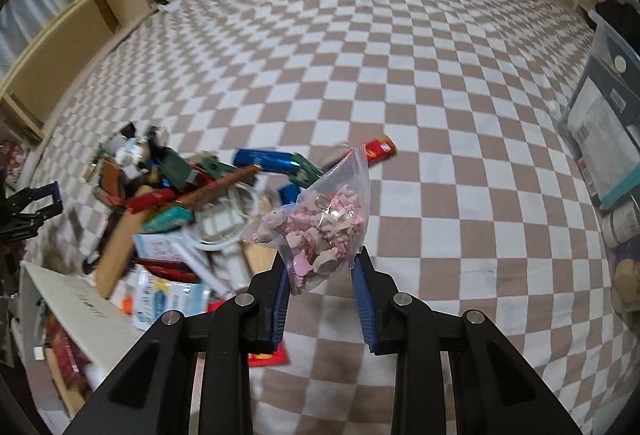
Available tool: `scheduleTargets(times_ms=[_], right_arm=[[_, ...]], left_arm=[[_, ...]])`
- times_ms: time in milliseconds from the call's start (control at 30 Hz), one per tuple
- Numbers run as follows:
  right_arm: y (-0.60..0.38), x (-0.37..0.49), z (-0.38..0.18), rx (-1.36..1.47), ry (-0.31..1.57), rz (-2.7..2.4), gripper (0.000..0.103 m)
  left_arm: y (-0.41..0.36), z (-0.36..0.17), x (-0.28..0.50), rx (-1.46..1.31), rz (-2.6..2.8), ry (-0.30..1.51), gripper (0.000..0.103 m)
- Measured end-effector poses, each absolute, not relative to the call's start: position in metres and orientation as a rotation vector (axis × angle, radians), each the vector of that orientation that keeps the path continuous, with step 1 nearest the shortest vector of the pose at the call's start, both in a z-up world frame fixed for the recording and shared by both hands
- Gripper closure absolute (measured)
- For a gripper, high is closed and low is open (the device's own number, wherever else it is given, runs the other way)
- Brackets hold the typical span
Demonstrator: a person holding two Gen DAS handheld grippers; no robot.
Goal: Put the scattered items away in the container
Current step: 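Carry the blue lighter and the clear bag over the white box with both tools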
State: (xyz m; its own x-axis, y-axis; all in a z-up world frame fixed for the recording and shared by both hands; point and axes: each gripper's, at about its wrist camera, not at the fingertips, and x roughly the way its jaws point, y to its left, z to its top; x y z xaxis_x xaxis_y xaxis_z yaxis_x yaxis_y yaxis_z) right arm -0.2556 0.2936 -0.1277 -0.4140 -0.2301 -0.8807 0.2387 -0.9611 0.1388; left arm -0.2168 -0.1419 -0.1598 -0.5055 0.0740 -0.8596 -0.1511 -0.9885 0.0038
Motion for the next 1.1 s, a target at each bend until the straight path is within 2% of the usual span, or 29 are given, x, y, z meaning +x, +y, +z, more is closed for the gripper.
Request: scheduleTargets(times_ms=[400, 1100], right_arm=[[0.286, -0.239, -0.084, 1.361, -0.02, -2.432, 0.072], [0.262, -0.146, -0.012, 1.095, -0.089, -2.393, 0.072]], left_arm=[[-0.127, -0.115, -0.193, -1.352, 2.647, 0.067, 0.019], [-0.055, -0.047, -0.128, -1.077, 2.558, 0.162, 0.018]])
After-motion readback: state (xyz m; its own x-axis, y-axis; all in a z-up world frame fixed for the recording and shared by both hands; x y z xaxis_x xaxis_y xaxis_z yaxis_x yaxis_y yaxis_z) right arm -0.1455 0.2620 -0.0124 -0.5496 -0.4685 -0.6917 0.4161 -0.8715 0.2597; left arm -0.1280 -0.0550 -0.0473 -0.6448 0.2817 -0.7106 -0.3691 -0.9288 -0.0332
